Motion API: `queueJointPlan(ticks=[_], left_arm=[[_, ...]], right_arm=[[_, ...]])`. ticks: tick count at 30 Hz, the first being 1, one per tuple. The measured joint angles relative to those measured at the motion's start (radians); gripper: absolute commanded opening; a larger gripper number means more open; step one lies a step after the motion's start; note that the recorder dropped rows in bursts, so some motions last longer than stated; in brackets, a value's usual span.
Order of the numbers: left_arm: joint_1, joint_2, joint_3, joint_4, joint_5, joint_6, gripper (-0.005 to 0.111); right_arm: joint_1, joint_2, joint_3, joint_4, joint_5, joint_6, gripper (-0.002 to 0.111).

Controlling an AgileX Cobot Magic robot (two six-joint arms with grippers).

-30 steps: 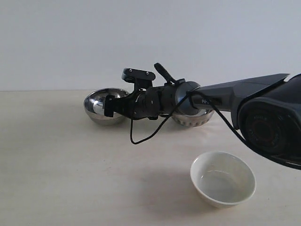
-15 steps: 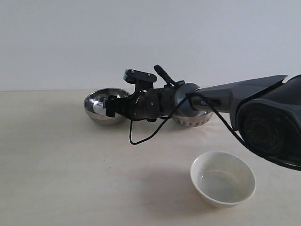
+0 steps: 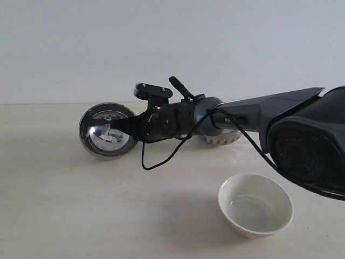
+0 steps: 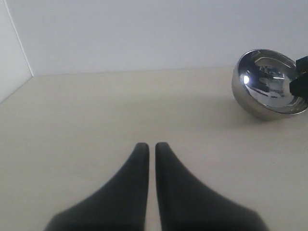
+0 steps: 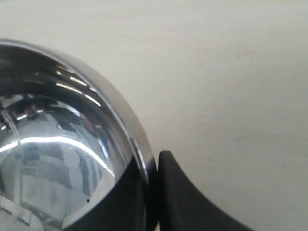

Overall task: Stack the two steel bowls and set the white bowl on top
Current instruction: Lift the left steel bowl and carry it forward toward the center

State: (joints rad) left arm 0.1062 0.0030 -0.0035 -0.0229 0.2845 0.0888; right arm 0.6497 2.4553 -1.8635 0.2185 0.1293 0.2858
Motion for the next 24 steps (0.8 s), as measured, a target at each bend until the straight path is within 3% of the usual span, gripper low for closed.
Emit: queueJointPlan(ticks=[11,17,24], left_arm=[[0.000,0.000,0.000,0.000,0.000,0.000,0.004],[0.000,0.000,0.000,0.000,0.000,0.000,0.004],[0.000,0.000,0.000,0.000,0.000,0.000,0.004]], right_arm=[[0.000,-0.213,0.000,-0.017,0.212,-0.074,0.000],[0.000,-0.348,0.000,-0.094,0.438,-0.082,0.000],[-0.002,-0.469,0.066,-0.219,0.585,-0.041,0.000]])
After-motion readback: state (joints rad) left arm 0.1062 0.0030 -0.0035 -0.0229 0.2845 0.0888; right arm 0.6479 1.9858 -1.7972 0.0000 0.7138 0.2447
